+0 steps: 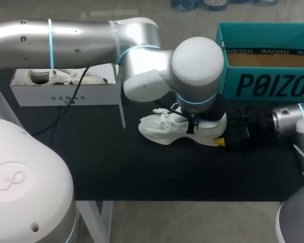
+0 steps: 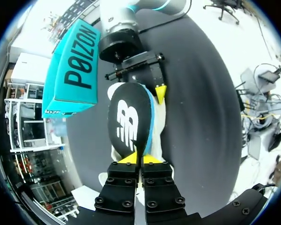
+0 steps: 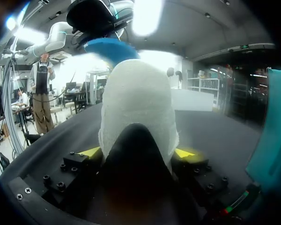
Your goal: Take the shoe out of the shoebox, open the shoe tongue, remove and reinsert the insole, then place the shoe into the shoebox
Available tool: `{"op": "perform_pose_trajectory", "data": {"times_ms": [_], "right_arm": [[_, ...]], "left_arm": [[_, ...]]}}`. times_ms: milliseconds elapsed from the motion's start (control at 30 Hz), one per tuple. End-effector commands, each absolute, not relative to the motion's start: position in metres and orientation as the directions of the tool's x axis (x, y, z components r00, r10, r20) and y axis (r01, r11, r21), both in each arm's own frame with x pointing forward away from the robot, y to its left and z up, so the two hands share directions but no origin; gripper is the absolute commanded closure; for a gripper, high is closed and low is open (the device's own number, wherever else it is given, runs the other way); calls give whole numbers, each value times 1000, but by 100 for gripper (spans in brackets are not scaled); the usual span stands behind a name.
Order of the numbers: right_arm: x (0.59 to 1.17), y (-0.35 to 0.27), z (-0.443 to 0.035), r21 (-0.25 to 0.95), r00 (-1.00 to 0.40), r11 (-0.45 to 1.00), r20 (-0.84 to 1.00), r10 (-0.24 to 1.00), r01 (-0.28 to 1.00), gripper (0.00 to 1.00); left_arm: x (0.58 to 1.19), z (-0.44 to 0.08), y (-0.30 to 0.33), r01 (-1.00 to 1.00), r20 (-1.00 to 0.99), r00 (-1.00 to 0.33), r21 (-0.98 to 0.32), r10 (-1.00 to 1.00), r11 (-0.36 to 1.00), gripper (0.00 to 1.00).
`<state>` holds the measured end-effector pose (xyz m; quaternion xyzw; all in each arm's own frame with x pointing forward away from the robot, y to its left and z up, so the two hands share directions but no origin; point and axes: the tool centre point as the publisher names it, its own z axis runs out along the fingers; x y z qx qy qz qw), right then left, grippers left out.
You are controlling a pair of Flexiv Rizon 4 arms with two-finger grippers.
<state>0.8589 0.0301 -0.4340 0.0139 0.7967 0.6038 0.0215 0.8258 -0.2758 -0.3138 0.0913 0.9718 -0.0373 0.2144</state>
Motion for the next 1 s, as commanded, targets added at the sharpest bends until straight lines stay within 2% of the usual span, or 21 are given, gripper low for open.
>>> {"op": "perform_pose_trajectory", "data": {"times_ms": [33, 700, 1000], "right_arm": [[857, 32, -439, 962, -999, 272, -17, 50, -3, 100], [857, 32, -439, 962, -999, 272, -17, 50, -3, 100], [857, 32, -439, 962, -999, 272, -17, 50, -3, 100]], "left_arm": [[812, -296, -261, 221, -439, -883, -76, 166, 972, 100], [784, -297, -339, 340, -459, -860, -195, 221, 920, 100], [763, -246, -362, 387, -480, -857, -360, 186, 849, 100]]}}
